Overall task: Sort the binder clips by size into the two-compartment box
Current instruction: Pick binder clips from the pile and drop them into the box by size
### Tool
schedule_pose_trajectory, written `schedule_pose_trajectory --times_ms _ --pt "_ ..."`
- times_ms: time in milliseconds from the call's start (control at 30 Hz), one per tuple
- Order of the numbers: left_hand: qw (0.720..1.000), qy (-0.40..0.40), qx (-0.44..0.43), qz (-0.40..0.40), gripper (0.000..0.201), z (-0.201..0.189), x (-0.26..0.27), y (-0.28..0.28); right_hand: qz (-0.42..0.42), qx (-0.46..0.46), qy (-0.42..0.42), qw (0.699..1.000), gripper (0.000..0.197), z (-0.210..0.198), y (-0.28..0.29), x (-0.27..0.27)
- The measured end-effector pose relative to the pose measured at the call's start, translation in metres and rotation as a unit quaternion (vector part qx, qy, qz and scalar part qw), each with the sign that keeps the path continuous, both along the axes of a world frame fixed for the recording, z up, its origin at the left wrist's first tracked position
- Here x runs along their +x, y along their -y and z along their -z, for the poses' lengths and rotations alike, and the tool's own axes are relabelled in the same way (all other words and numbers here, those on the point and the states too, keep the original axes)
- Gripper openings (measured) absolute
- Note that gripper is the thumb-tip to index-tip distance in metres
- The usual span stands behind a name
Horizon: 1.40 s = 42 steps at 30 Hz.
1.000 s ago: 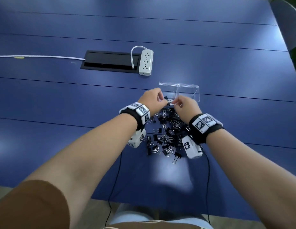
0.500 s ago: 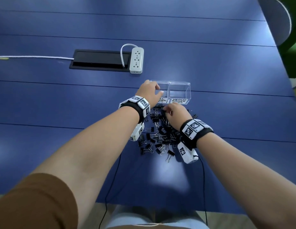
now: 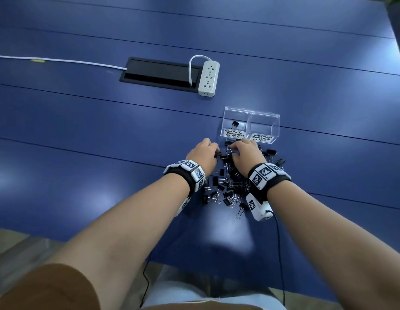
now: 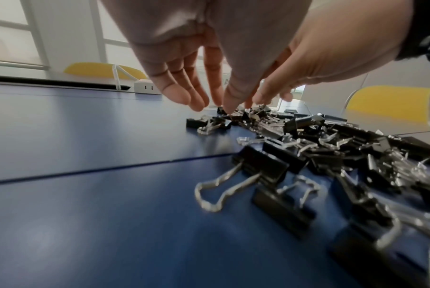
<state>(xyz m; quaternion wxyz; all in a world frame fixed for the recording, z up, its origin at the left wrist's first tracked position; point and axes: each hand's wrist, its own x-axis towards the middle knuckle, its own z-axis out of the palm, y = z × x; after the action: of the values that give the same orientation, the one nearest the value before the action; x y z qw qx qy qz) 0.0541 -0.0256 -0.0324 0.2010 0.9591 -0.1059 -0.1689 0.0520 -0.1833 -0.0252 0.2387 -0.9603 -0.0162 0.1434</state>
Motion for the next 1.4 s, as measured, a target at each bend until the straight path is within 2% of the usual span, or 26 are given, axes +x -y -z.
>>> schedule_pose_trajectory --times_ms 100,200,467,633,833,933,1067,1200,1400 --pt "0.999 0.026 0.005 0.024 0.033 -0.001 0.004 0.009 0.008 -0.007 -0.025 1.000 0.020 0.004 -0.008 0.003" --pt "0.999 0.009 0.045 0.025 0.031 0.001 0.007 0.015 0.050 -0.005 -0.037 0.998 0.013 0.009 -0.009 0.004" --pt "0.996 -0.005 0.084 0.026 0.019 0.003 0.006 0.021 0.074 0.004 -0.085 0.994 0.025 0.005 -0.010 0.003" --pt "0.999 -0.005 0.040 -0.008 0.013 -0.004 0.007 0.017 0.089 0.019 -0.083 0.992 0.014 -0.019 0.001 0.008" --pt "0.991 -0.031 -0.083 -0.096 0.012 -0.030 0.028 0.013 0.142 0.070 0.006 0.987 0.013 -0.057 0.013 0.050" --pt "0.978 -0.036 -0.146 -0.144 0.012 -0.045 0.043 0.021 0.145 0.085 0.007 0.986 0.022 -0.058 0.014 0.060" --pt "0.976 -0.001 -0.177 -0.124 0.012 -0.055 0.065 0.037 0.150 0.110 0.038 0.982 0.024 -0.049 0.020 0.047" --pt "0.980 -0.002 -0.176 -0.096 0.019 -0.056 0.076 0.049 0.122 0.095 0.023 0.988 0.018 -0.036 0.020 0.011" --pt "0.983 0.002 -0.171 -0.063 0.015 -0.052 0.053 0.033 -0.044 0.033 -0.060 0.997 0.026 -0.005 0.001 -0.030"
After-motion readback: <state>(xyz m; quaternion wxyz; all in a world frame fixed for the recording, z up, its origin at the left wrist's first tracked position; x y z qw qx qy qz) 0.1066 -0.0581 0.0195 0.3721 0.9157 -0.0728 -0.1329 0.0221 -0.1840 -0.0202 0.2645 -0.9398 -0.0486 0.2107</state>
